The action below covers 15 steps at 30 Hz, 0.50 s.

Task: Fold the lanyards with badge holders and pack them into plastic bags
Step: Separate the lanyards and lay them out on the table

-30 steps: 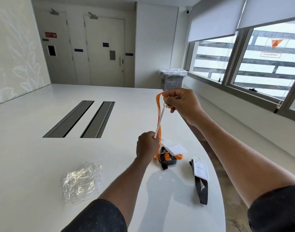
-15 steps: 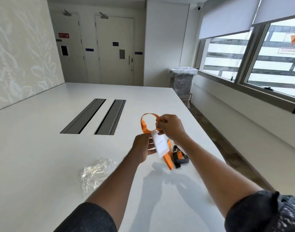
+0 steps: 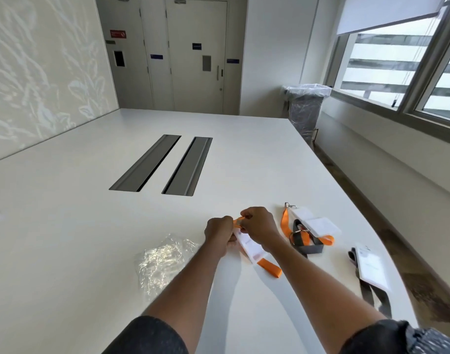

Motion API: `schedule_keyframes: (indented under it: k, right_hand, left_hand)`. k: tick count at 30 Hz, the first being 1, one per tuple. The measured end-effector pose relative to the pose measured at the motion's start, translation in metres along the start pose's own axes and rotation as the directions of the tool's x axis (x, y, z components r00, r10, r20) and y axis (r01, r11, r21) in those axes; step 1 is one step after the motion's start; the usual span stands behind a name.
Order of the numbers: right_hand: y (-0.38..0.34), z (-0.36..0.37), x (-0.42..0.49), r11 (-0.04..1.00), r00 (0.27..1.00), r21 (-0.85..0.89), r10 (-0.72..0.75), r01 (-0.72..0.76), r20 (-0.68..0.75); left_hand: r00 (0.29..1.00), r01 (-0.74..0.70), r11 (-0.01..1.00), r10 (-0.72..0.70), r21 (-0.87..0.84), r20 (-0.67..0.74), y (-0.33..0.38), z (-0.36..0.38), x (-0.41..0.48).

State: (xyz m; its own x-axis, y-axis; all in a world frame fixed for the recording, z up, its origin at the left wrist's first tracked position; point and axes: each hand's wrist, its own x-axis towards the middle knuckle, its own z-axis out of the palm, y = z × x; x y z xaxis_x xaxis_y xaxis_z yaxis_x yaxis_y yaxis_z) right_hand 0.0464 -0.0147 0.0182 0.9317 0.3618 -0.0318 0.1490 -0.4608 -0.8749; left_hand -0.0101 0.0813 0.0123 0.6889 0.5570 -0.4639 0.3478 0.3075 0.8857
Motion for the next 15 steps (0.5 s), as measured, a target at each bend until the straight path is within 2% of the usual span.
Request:
schedule_keyframes:
  k: [3, 6, 9, 12, 15]
  right_hand:
    - [0.009, 0.007, 0.004, 0.990, 0.998, -0.135, -0.039, 0.045, 0.046]
    - [0.016, 0.010, 0.005, 0.975, 0.993, -0.205, -0.063, 0.082, 0.098]
    - [0.021, 0.006, 0.007, 0.969, 0.988, -0.223, -0.079, 0.108, 0.134]
    - [0.022, -0.004, 0.006, 0.968, 0.989, -0.219, -0.100, 0.122, 0.111]
    - [0.022, -0.021, 0.006, 0.971, 0.990, -0.198, -0.122, 0.135, 0.076]
  left_hand:
    - [0.991, -0.035, 0.973, 0.063, 0.229, -0.115, -0.004, 0.003, 0.010]
    - [0.972, -0.045, 0.902, 0.139, 0.429, -0.189, -0.008, 0.005, 0.017]
    - [0.958, -0.039, 0.873, 0.171, 0.485, -0.232, -0.007, 0.011, 0.022]
    - [0.941, -0.041, 0.837, 0.216, 0.546, -0.261, 0.001, 0.024, 0.015]
    - [0.894, -0.032, 0.776, 0.303, 0.630, -0.329, 0.006, 0.044, 0.000]
